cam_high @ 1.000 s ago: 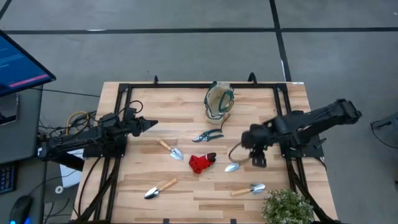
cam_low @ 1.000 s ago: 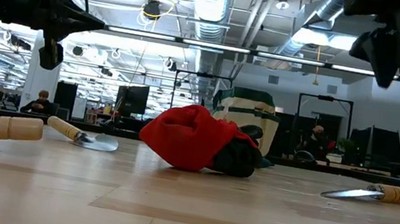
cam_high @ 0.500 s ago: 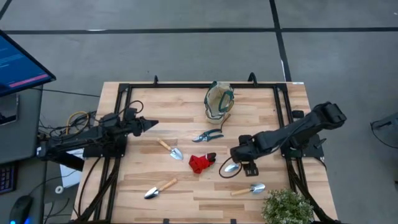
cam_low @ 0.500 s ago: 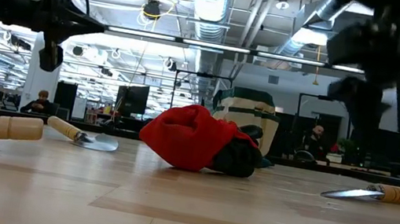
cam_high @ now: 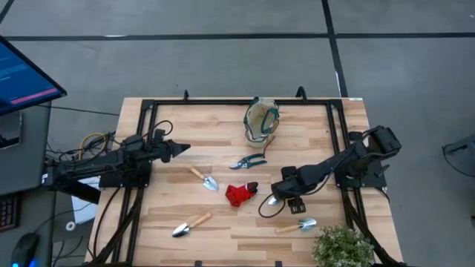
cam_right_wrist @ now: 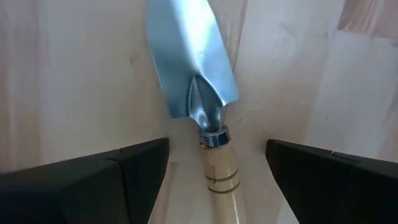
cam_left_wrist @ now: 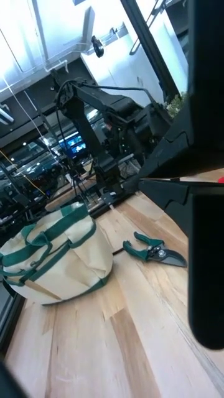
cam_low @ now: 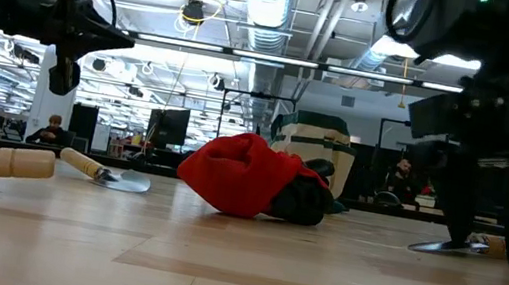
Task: Pick & Place Garden tools in Gardening bag
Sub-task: Put the trowel into the side pocket of the gardening bag
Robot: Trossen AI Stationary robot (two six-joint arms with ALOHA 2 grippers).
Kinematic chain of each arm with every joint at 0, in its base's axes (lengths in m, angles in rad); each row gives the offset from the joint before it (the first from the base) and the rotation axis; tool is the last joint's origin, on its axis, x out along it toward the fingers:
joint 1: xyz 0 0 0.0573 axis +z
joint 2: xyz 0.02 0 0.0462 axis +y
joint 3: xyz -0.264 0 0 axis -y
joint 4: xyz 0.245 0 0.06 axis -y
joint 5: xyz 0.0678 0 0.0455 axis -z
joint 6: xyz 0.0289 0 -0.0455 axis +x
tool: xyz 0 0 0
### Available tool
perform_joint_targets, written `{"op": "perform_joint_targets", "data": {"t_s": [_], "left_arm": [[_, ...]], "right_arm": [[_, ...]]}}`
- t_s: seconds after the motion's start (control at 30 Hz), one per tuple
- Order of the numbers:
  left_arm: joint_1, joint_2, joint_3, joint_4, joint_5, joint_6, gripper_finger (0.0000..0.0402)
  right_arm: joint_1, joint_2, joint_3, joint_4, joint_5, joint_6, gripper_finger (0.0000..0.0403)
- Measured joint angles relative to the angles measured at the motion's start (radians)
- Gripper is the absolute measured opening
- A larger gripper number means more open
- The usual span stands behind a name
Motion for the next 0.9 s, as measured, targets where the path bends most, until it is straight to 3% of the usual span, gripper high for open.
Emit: {"op": "perform_joint_targets", "data": {"t_s": [0.13,0.37,0.6,0.9], "left_arm": [[0.0,0.006,0.0,0.01,0.0,0.0,0.0014],[0.0,0.006,0.0,0.015,0.0,0.0,0.0014],[0.0,0.006,0.0,0.019,0.001,0.0,0.0014],[0.0,0.006,0.0,0.032,0.002,0.0,0.0014]], "right_arm": [[0.0,0.019,0.013,-0.012,0.001,0.003,0.0233],[-0.022,0.01,0.016,-0.004,-0.003,0.028,0.0058],[-0.044,-0.028,0.008,0.034,0.006,0.107,0.0057],[-0.144,-0.335,0.01,0.168,0.269,0.152,0.0057]]}}
